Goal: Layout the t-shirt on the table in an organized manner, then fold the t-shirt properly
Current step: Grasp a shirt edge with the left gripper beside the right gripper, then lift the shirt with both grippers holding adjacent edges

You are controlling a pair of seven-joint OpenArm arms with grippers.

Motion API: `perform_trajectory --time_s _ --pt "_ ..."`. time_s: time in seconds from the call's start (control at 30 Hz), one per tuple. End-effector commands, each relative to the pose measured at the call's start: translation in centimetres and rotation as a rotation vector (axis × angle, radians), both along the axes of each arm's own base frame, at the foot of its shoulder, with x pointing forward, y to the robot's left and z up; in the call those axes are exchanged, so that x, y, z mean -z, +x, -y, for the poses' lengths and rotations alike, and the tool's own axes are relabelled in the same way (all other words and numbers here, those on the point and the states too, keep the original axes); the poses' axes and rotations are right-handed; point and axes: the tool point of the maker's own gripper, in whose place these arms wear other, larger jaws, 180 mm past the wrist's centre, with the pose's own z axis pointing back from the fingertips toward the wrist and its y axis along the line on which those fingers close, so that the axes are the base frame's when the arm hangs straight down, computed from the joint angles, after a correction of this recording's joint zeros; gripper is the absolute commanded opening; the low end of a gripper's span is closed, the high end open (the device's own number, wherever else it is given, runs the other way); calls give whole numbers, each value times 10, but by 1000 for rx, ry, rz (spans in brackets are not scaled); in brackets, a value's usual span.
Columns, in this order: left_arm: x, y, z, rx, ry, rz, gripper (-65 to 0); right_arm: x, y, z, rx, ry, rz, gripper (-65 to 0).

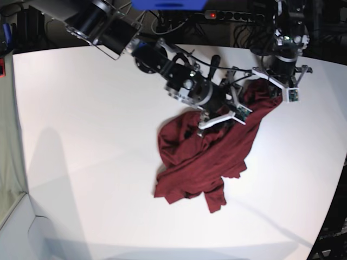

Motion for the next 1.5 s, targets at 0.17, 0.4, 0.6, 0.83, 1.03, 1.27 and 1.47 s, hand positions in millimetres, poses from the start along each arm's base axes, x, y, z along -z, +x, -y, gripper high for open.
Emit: perform_trajectory --time_s 0.17,0.4,0.6,0.83,1.03,1.27,1.47 --pt "-18 1 0 9 14 47 -648 -6 11 -21 -4 24 0 -352" --pt "-19 1 0 10 16 50 -648 -6 17 -22 -10 55 26 -352" --pt "-20 2 0 10 16 56 -648 -3 27 -10 -1 31 45 -352" --pt "-21 4 0 10 21 62 -648 7 31 7 9 -2 48 -352" --pt "-25 8 0 11 23 75 -648 14 32 15 15 -20 45 -356" --pt "-27 10 -2 8 27 81 -648 16 31 17 16 -26 39 -481" --pt "-31 17 -2 8 29 99 -648 31 30 23 24 -60 14 -650"
